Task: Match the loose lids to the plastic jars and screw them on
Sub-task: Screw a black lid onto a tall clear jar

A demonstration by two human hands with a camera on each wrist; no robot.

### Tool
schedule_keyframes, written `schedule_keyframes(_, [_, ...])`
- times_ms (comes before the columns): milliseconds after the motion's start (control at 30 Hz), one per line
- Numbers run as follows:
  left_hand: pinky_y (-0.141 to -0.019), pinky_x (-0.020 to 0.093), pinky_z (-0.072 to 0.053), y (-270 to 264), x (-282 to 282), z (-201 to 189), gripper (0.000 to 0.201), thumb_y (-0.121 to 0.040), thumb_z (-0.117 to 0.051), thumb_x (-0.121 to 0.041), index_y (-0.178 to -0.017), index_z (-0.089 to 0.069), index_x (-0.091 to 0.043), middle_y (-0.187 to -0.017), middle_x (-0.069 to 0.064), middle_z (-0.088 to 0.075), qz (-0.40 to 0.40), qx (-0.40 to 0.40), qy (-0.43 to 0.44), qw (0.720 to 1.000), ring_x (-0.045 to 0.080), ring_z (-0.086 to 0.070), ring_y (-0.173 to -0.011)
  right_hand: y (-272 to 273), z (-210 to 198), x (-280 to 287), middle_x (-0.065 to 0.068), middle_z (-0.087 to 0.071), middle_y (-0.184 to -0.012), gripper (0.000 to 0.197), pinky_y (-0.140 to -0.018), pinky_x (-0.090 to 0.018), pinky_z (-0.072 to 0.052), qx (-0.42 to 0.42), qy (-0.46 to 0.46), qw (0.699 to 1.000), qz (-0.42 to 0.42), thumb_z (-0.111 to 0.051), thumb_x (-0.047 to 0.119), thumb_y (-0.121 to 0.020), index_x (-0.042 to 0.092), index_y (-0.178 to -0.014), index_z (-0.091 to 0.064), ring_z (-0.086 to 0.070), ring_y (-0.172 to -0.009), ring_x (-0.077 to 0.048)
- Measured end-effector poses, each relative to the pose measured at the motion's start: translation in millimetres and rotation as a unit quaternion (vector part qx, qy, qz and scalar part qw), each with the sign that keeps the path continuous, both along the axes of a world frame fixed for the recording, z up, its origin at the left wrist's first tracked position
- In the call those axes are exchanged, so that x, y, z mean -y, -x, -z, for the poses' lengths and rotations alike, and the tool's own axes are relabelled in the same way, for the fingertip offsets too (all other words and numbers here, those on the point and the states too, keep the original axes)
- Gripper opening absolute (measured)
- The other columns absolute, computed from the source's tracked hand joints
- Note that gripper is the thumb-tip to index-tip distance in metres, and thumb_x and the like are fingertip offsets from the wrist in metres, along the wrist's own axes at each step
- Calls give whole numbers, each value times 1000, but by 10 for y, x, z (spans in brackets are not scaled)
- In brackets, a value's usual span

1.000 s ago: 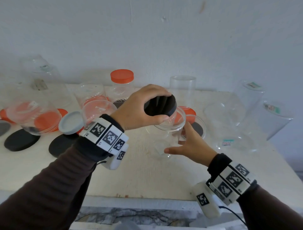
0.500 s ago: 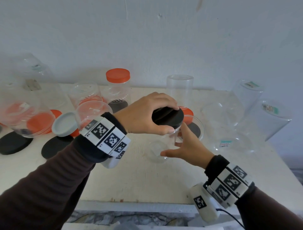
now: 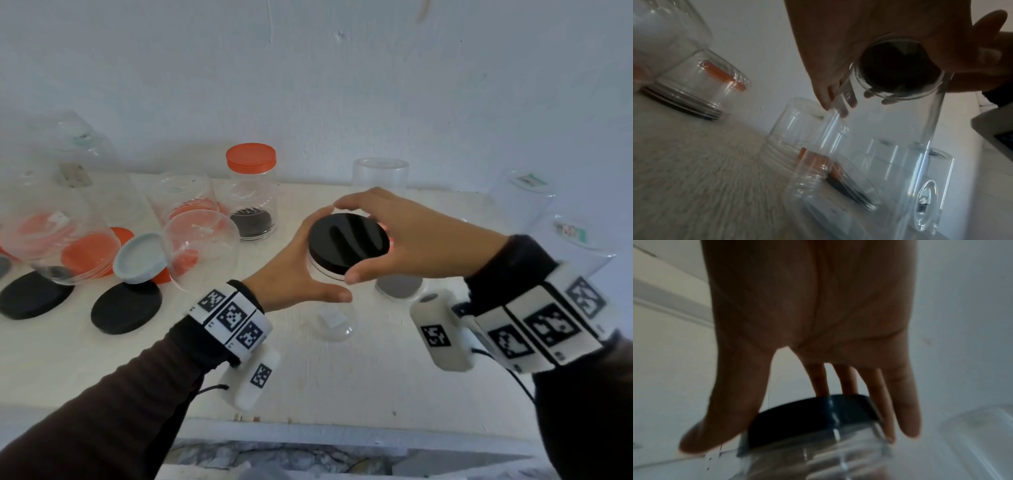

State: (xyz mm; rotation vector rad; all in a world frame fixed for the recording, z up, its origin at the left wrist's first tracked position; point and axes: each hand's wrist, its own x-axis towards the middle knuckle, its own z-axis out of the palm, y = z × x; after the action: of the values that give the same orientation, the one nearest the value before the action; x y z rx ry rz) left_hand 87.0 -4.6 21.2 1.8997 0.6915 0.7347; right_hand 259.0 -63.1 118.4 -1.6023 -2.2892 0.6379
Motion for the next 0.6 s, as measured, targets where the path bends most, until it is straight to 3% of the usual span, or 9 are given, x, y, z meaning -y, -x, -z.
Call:
schedule_keyframes(100, [-90, 7, -37, -18, 5, -26, 98, -47, -82, -41, -130, -31, -30, -126, -17, -46, -17, 10, 8, 1000, -11, -45, -114, 147, -83, -87, 4, -38, -135, 84, -99, -25, -40, 104, 11, 994, -42, -71, 46, -74, 26, -142, -26, -42, -118, -12])
schedule_keyframes(200, [-85, 3, -37, -20, 13, -38, 79, -53, -84, -27, -118, -41, -37, -116, -19, -55, -11, 10, 18, 1000, -13, -50, -109, 208, -154, -147, 2, -34, -133, 90, -96, -27, -42, 172, 40, 983, -47, -72, 42, -75, 30, -145, -19, -43, -116, -16])
schedule_keyframes(367, [-85, 4, -38, -32, 27, -30, 71, -48, -77, -44, -111, -44, -41, -110, -22, -58, -12, 3, 32, 999, -13, -52, -106, 280, -213, -232, 4, -31, -124, 88, -63, -14, -38, 249, 64, 964, -74, -76, 35, -72, 36, -142, -22, -43, -106, -16])
schedule_keyframes(433, [-85, 3, -38, -30, 24, -27, 70, -47, -76, -47, -108, -44, -41, -108, -22, -57, -12, -1, 35, 999, -15, -51, -104, 292, -228, -250, 4, -32, -122, 83, -65, -15, -40, 251, 62, 962, -82, -77, 31, -70, 35, -137, -28, -44, -103, -16])
schedule_keyframes(600, [-89, 6, -39, -26, -2, -14, 72, -45, -76, -49, -109, -45, -39, -111, -19, -57, -9, -8, 31, 999, -12, -52, -105, 299, -246, -243, 5, -30, -123, 81, -83, -27, -48, 249, 65, 959, -114, -78, 23, -70, 36, -134, -31, -45, -107, -18])
